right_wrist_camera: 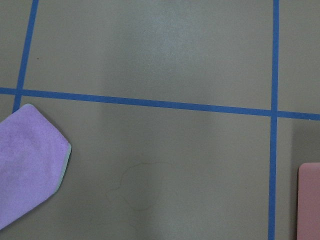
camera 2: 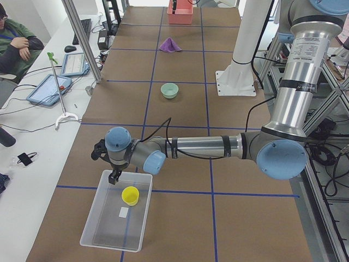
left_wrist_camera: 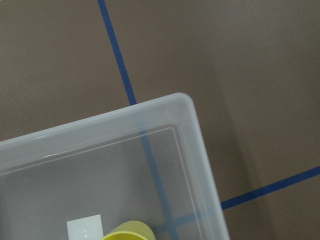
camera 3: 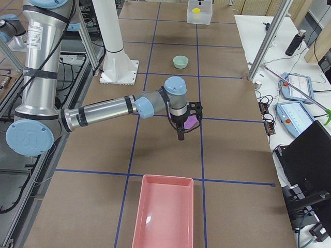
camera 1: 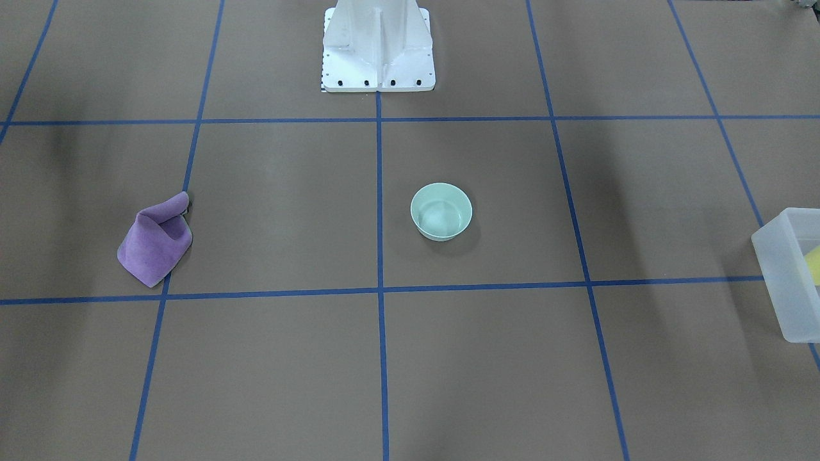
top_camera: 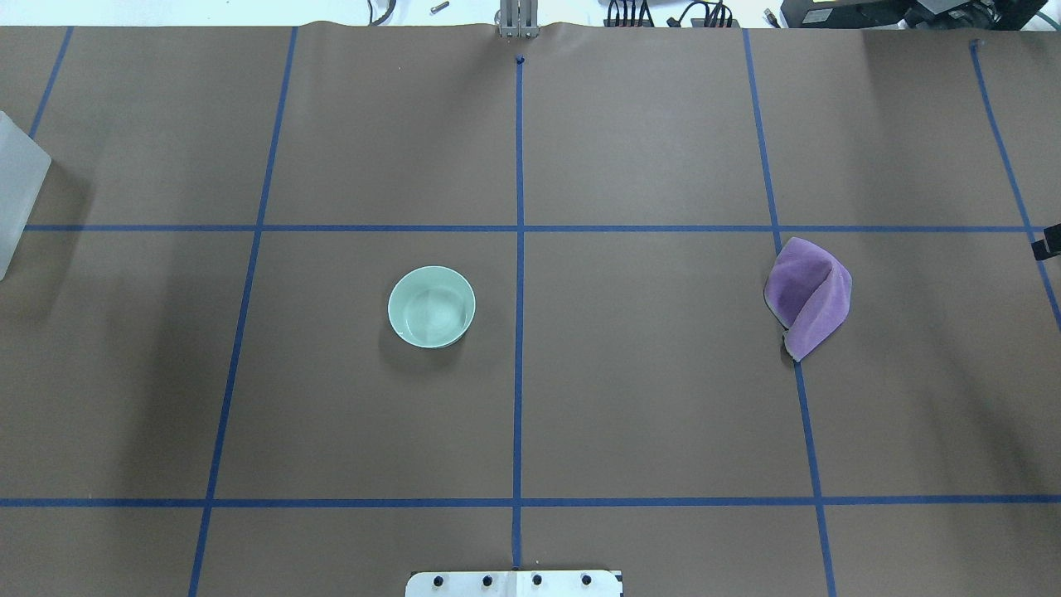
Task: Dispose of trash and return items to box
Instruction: 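Carry the yellow cup with the left gripper into the clear bin and release, then reach the left gripper to the pale green bowl and grasp its rim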
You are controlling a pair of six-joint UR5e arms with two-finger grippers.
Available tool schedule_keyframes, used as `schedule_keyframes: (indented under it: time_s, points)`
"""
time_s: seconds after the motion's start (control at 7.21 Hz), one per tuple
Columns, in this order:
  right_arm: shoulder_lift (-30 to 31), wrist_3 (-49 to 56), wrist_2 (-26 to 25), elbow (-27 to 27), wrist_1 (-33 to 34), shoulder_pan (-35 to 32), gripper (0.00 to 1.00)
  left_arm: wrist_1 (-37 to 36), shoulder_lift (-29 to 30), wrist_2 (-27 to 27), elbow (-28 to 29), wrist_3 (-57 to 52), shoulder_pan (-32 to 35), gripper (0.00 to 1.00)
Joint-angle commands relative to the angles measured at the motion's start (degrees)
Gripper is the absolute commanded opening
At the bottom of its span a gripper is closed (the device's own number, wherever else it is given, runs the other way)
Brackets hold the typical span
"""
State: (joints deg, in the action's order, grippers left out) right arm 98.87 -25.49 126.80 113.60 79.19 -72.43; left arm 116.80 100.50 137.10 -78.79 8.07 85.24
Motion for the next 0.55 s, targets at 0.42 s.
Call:
schedule_keyframes:
  time_s: [0.42]
  points:
    - [0.0, 0.0, 0.1, 0.0, 0.0, 0.0, 1.0, -1.4, -2.9, -9.2, -30.5, 51.1, -28.9, 0.98]
